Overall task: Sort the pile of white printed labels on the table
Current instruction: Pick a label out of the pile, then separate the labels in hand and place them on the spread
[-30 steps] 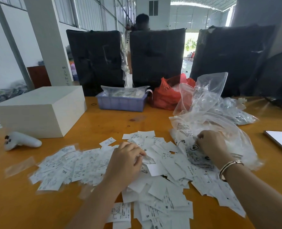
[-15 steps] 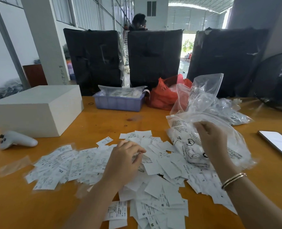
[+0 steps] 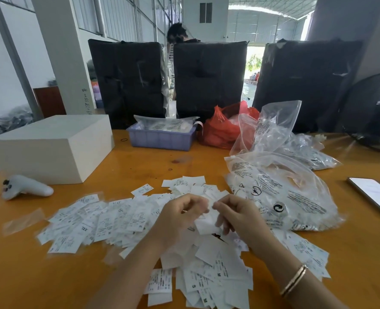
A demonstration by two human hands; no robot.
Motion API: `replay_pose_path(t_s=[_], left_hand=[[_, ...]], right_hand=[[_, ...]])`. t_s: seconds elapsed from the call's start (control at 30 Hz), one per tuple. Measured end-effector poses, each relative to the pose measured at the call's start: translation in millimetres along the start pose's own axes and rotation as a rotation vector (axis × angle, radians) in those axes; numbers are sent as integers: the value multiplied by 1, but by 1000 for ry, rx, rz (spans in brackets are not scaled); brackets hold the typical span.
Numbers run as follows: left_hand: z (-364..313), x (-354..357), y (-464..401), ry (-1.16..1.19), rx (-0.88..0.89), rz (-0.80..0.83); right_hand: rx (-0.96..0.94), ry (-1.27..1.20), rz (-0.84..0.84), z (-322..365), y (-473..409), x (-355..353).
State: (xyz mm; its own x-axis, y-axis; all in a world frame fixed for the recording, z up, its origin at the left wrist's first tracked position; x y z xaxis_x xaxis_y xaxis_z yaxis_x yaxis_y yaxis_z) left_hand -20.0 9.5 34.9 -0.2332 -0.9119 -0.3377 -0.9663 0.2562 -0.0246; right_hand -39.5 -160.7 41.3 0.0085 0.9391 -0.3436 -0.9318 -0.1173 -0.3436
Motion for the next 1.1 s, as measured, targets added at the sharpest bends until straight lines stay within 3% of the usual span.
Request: replay_pose_path(t_s=[0.13, 0.23, 0.37, 0.47, 0.67, 1.1], left_hand=[[4, -4, -5, 142, -77, -179], [4, -10, -7, 307, -130, -239], [6, -14, -9, 430, -159, -259], [7, -14, -11, 467, -169, -256], [9, -13, -13, 540, -158, -203], [13, -11, -14, 505, -172, -151]], right_hand=[[-66, 98, -74, -8, -6, -2], [-109, 391, -180, -23, -15, -11], [-46, 821, 57, -41, -21, -5], [19, 943, 178, -43, -24, 1], [51, 875, 201, -43, -28, 0], [33, 599, 17, -37, -30, -10]])
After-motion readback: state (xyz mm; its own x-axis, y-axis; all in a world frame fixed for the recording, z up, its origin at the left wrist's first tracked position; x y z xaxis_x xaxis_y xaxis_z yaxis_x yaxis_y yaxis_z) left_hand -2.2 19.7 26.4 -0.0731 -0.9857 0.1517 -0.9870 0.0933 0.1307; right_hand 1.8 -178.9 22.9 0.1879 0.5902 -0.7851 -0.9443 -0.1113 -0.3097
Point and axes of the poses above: each hand's wrist, its own y-axis away from the middle knuckle, its own x-axis out of the palm, z = x × y, the point moved 1 cm from there along -y, towards the middle knuckle, and after that the axes turned 12 degrees about -x, right-handed, at the moved point
